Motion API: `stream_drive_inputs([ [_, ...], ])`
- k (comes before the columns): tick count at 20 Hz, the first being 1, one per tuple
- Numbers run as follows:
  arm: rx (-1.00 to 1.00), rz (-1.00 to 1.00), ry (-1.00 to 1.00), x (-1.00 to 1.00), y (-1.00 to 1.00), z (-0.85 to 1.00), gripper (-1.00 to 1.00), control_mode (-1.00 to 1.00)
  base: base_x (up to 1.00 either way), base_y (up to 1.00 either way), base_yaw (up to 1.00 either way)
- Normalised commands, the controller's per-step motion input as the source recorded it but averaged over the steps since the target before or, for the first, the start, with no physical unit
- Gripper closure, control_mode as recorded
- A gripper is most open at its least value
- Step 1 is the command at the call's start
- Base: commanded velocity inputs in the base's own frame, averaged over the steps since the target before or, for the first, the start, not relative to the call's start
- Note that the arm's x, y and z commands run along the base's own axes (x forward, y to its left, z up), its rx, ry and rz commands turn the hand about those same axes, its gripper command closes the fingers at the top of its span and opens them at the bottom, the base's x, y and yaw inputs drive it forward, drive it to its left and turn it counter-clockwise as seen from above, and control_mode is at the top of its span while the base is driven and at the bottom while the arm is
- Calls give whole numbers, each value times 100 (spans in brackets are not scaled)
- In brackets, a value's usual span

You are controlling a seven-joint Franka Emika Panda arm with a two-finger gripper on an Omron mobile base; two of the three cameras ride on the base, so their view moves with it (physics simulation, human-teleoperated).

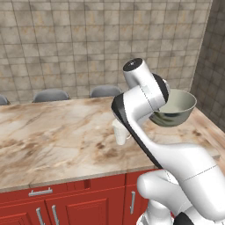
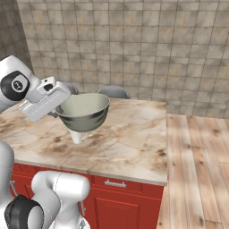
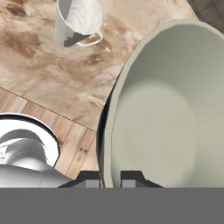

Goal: Pick the jug and bowl and place them in the sink. Then turn on the water.

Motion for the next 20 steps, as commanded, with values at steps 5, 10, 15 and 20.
stream_drive_inputs([
  [5,0,0,0,0,0,0,100,-100,0,0,0],
  [10,0,0,0,0,0,0,100,-100,0,0,0],
  [15,0,0,0,-13,0,-1,100,-100,0,0,0],
  [20,0,3,0,-57,-3,0,100,-100,0,0,0],
])
